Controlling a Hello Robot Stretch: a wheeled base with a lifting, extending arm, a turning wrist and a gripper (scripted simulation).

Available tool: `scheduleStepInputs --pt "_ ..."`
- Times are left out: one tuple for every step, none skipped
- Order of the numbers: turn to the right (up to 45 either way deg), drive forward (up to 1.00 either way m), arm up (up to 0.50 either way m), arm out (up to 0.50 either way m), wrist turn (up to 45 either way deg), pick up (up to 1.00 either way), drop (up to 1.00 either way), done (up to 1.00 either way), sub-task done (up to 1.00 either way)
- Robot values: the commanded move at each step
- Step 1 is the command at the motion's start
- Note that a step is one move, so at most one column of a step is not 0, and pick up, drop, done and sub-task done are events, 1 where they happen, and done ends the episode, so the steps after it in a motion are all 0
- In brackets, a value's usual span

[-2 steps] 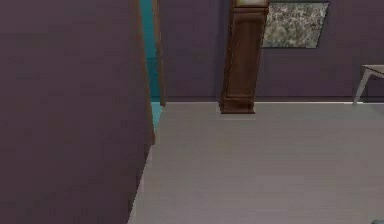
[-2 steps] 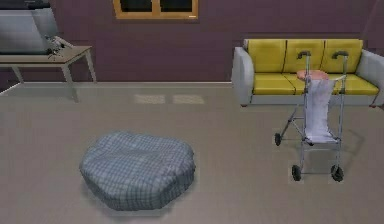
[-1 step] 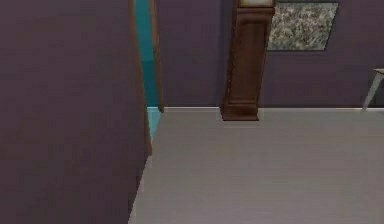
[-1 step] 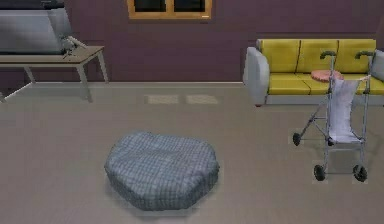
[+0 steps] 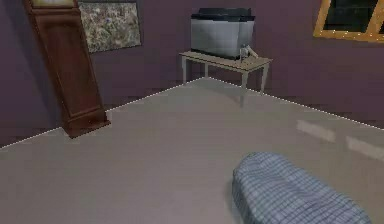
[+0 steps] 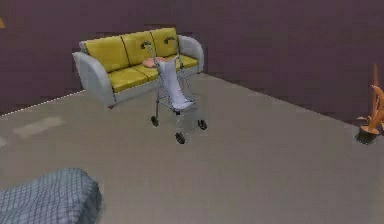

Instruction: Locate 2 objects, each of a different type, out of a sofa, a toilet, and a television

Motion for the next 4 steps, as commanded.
scheduleStepInputs --pt "42.0 0.00 0.00 0.00 0.0 0.00 0.00 0.00 0.00" --pt "0.0 0.15 0.00 0.00 0.0 0.00 0.00 0.00 0.00" --pt "-45.0 0.00 0.00 0.00 0.0 0.00 0.00 0.00 0.00" --pt "-42.0 0.00 0.00 0.00 0.0 0.00 0.00 0.00 0.00"
